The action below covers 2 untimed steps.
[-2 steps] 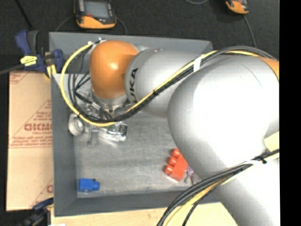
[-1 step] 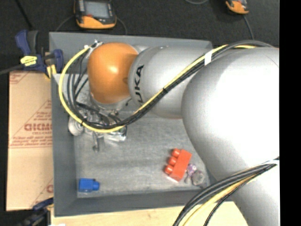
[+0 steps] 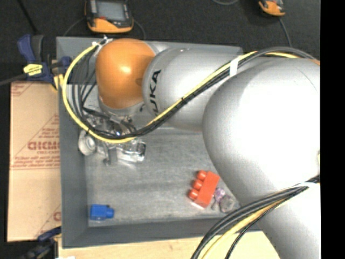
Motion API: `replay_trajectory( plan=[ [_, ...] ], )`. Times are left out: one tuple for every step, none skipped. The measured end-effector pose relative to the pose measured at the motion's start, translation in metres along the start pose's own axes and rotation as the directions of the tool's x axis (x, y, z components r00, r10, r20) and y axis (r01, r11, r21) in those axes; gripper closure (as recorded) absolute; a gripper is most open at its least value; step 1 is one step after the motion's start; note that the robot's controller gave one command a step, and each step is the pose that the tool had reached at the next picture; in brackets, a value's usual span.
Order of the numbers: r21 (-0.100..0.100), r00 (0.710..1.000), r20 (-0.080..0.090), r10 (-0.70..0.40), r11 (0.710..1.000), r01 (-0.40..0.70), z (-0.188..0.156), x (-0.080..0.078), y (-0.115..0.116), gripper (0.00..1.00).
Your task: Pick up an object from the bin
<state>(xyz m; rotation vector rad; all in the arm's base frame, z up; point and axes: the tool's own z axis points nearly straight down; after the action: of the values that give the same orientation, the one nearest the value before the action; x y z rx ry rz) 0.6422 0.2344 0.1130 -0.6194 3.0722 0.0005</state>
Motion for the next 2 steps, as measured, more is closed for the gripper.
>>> replay_trajectory(
  plan=[
    [0.0, 0.95, 0.002, -0.313, 0.95, 0.313, 0.0405, 0.0012, -0.0084, 0.0],
    [-0.002, 0.95, 0.003, -0.311, 0.95, 0.311, 0.04, 0.0011, -0.008, 0.0]
  ],
)
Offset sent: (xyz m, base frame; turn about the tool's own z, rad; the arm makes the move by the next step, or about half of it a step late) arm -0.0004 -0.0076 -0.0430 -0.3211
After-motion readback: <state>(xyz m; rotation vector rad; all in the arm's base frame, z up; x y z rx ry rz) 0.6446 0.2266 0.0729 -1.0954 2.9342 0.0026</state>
